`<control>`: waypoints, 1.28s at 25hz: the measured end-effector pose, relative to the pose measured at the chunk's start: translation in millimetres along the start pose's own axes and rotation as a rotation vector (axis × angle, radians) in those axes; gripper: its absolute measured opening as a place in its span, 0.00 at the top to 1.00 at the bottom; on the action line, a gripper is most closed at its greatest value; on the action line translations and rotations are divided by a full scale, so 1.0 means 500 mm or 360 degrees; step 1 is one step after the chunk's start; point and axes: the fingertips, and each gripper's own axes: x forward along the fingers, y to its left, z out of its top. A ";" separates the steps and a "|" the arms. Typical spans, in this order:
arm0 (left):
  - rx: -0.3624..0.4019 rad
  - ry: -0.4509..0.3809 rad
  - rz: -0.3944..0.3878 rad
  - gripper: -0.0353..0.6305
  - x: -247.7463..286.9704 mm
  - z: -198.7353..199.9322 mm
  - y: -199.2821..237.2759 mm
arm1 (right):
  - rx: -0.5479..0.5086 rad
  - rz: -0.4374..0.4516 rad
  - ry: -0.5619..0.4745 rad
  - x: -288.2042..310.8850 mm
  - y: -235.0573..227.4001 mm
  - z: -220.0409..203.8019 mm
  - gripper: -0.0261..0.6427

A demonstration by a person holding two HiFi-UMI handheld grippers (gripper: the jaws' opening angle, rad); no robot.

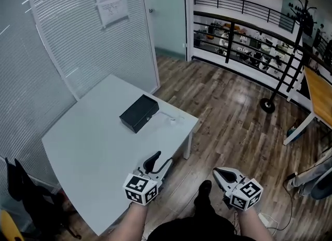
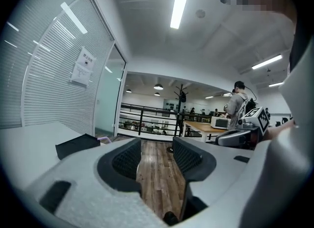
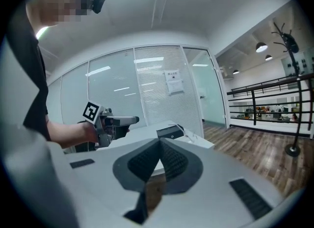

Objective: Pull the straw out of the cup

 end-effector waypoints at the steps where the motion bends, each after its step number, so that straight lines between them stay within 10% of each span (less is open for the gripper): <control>1: -0.0010 0.0002 0.0016 0.64 0.022 0.000 0.009 | 0.0000 0.0013 0.0002 0.013 -0.026 0.002 0.95; 15: -0.0067 -0.0012 0.0220 0.68 0.373 0.128 0.130 | -0.0058 0.0271 0.0008 0.206 -0.390 0.134 0.95; 32: -0.0347 0.0237 0.0368 0.68 0.437 -0.058 0.317 | 0.0122 0.0262 0.0228 0.377 -0.453 0.075 0.95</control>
